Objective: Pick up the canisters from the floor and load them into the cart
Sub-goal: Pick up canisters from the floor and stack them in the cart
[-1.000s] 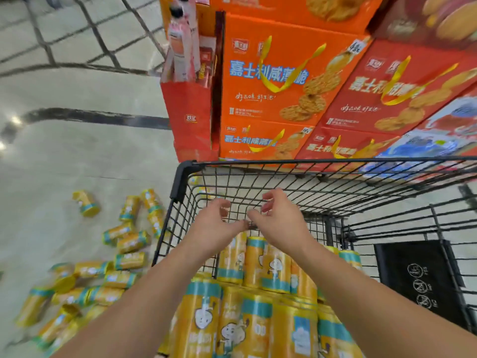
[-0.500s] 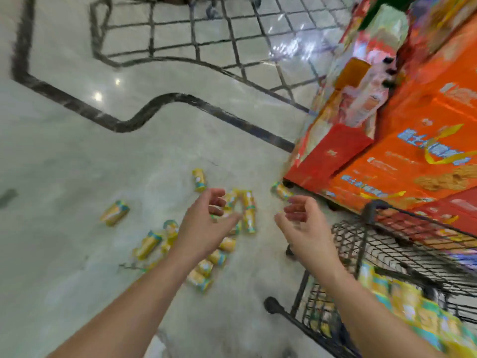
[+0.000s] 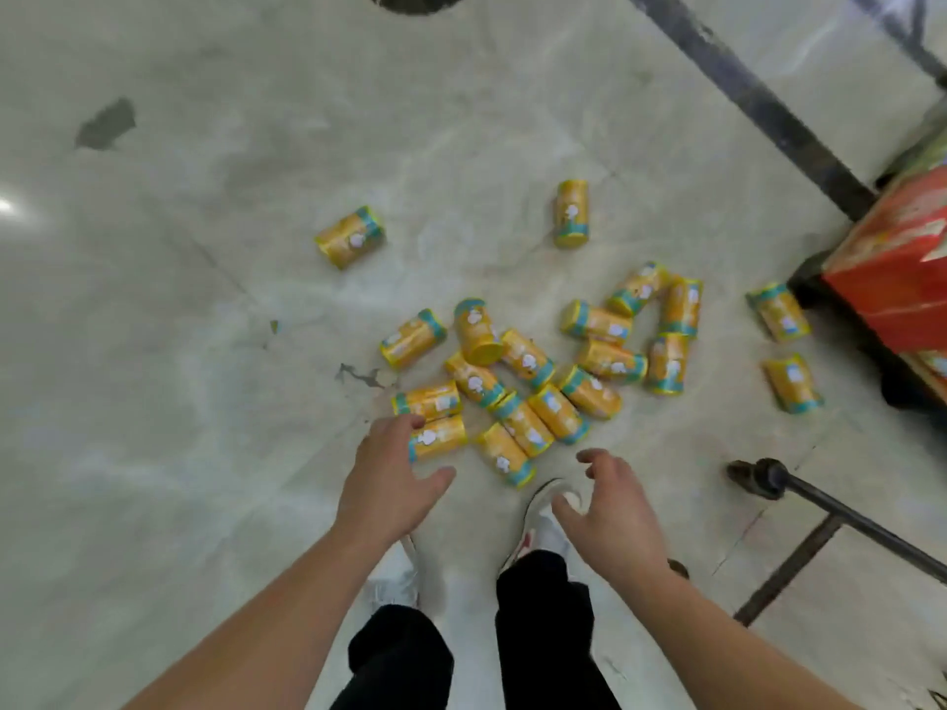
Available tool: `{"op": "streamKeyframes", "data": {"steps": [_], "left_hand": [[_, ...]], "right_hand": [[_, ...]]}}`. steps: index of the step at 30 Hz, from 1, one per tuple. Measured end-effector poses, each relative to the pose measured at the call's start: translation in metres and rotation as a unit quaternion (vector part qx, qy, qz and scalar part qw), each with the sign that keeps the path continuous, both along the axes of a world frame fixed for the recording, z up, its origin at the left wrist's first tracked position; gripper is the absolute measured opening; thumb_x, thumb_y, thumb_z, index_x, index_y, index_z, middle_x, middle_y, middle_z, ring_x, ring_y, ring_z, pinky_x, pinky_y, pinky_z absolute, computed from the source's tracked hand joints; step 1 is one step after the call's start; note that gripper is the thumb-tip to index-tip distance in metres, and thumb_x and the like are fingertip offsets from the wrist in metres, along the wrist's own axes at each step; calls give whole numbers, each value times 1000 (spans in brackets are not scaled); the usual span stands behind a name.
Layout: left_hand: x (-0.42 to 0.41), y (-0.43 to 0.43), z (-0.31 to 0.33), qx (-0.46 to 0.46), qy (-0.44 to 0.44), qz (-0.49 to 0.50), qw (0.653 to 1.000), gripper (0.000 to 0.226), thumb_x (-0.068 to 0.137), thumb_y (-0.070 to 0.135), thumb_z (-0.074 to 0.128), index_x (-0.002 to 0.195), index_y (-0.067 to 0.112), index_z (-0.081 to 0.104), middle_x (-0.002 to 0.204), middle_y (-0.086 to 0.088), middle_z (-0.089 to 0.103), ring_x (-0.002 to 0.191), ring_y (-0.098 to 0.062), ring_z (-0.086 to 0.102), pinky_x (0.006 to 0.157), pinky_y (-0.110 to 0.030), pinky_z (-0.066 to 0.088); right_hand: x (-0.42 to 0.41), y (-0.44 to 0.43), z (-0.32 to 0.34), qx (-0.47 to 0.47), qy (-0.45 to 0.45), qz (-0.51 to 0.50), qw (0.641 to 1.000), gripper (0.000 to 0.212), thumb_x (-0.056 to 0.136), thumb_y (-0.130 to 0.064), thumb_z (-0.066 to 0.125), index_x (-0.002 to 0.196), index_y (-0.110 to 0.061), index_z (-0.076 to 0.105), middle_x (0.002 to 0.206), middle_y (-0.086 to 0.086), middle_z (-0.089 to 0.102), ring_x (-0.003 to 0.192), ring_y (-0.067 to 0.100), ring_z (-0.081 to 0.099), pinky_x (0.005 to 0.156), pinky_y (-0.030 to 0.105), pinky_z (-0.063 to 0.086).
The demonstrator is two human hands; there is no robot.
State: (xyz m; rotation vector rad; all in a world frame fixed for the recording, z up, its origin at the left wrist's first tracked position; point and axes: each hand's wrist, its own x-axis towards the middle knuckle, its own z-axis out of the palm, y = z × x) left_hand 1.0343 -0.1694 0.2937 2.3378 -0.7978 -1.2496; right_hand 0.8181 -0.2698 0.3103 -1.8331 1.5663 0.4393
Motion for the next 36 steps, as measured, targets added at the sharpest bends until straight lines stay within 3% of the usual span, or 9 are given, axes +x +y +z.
{"op": "streamKeyframes", "data": {"steps": [10,15,20,24,28,32,36], "left_hand": [[-32,-1,-269,51,-93,-91,990,85,64,37,83,139,25,45,135,-6,40,123,-30,39,100,-40,38],[-54,11,-333,55,-203,-156,965,92,56,40,85,138,25,44,126,-9,42,116,-32,41,102,-47,39],[-63,11,-346,79,-290,-165,939,81,57,32,84,129,29,46,114,-8,42,105,-31,40,91,-49,37],[-55,10,-341,70,-263,-163,948,75,57,30,83,125,27,52,111,-8,44,103,-31,43,80,-47,43],[-52,7,-300,38,-173,-95,980,70,59,32,83,123,31,53,114,-1,45,109,-26,44,59,-33,41],[-52,-5,-211,1,-118,-16,993,72,60,36,83,124,35,50,120,10,44,116,-17,47,65,-32,41],[-52,-33,-83,-51,-55,33,997,71,56,47,82,119,43,48,114,19,54,105,-10,57,77,-37,51]], "right_hand": [[16,28,-288,-25,6,9,1000,87,77,-44,71,151,-27,28,140,7,38,130,30,36,96,47,46],[7,56,-349,-86,60,27,994,97,70,-45,81,149,-26,28,144,8,38,133,30,37,105,47,40],[12,61,-373,-183,95,-3,978,90,56,-35,89,132,-32,42,119,5,51,107,32,51,86,47,49],[10,54,-366,-169,70,1,983,83,57,-32,87,131,-28,48,114,5,51,100,30,50,75,44,54],[8,47,-323,-123,4,-57,991,80,65,-34,82,136,-30,46,123,4,46,108,27,43,72,43,51],[7,34,-234,-102,-55,-144,983,78,68,-39,78,137,-35,41,128,-4,43,112,22,39,70,36,44],[10,14,-101,-126,-144,-245,951,80,65,-42,80,136,-35,43,121,-11,48,112,18,44,77,33,43]]}}
